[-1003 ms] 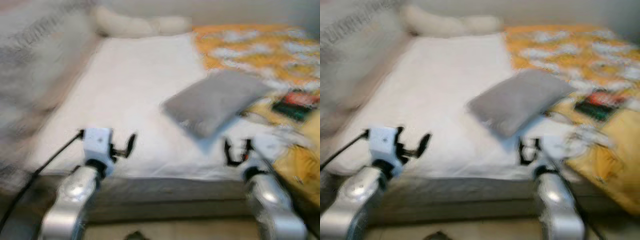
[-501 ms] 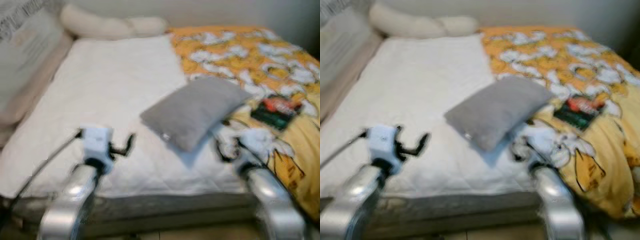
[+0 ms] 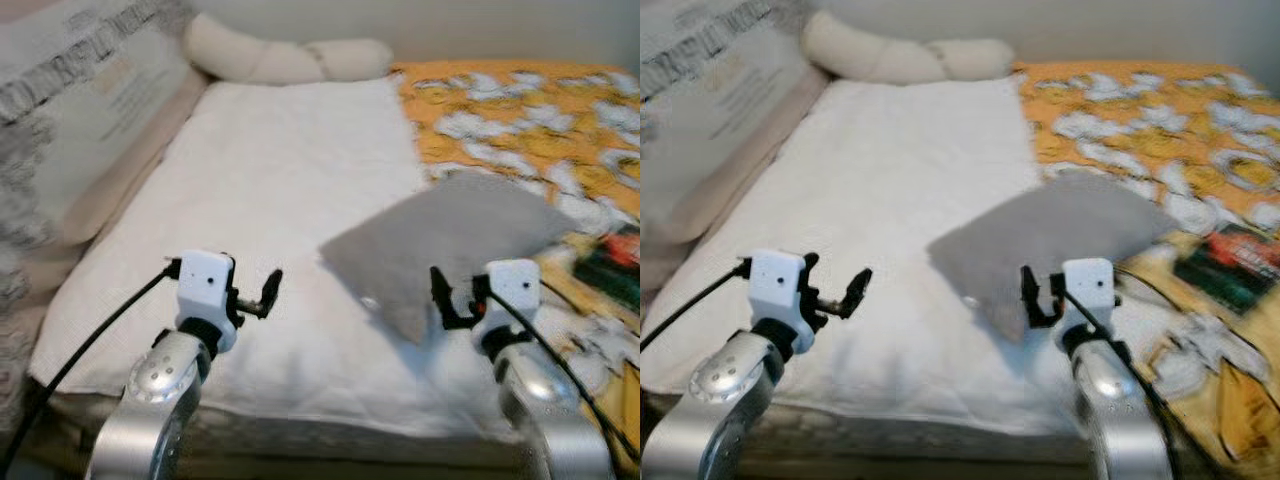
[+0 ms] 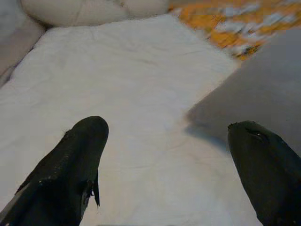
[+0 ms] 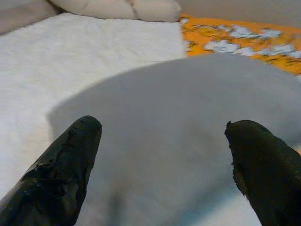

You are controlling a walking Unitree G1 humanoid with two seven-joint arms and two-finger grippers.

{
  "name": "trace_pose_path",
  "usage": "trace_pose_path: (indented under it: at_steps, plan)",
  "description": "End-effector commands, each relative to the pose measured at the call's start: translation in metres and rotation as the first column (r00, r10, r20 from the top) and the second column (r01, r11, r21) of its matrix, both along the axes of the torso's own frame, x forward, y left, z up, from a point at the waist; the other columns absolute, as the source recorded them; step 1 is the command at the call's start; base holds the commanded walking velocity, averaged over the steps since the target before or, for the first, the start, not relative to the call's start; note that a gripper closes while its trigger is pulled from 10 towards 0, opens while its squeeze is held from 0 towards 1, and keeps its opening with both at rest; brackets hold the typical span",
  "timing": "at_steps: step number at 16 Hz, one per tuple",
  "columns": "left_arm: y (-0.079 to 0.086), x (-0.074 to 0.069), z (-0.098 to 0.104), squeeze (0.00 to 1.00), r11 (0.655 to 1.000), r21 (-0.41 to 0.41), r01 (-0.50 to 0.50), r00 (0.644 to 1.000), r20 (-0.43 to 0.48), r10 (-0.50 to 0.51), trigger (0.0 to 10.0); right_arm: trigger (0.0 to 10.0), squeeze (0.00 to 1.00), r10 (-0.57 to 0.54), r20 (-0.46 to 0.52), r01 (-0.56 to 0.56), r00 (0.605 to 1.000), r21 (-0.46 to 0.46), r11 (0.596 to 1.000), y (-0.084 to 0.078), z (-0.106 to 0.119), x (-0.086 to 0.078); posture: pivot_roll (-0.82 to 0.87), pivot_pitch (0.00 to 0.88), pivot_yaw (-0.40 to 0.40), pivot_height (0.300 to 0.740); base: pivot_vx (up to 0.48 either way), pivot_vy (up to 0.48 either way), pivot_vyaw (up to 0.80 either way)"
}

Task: Clean up the room

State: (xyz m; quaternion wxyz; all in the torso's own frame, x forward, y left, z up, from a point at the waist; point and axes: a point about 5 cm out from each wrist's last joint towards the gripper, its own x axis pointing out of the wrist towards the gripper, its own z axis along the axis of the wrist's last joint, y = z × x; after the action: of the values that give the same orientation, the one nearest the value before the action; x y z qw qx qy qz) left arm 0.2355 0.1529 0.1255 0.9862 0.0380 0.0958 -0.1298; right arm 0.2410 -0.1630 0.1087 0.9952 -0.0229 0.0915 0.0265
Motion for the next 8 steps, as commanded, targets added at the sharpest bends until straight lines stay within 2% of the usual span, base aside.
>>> trace_pose_path:
  at_steps: [1,2,8]
  plan:
    - [-0.003,0.002,0.003,0.0,1.0,0.0,0.016,1.0,0.016,-0.016,10.0,10.0,0.0,-0.028,0.008,0.029,1.0,-0.02,0.999,-0.007,0.001,0.001,-0.02,0.0,0.015,0.74,0.3,0.0,0.0]
    - [-0.004,0.003,0.003,0.0,1.0,0.006,0.024,1.0,0.018,-0.024,10.0,10.0,0.0,-0.055,0.017,0.055,0.998,-0.01,0.998,-0.01,0.002,0.001,-0.02,0.0,0.02,0.74,0.24,0.0,0.0]
    - [-0.006,0.007,0.002,0.0,1.0,0.018,0.026,0.999,0.022,-0.026,10.0,10.0,0.0,-0.145,0.018,0.144,0.989,0.03,0.989,-0.024,0.003,0.004,-0.04,0.0,0.028,0.74,0.0,0.0,0.0]
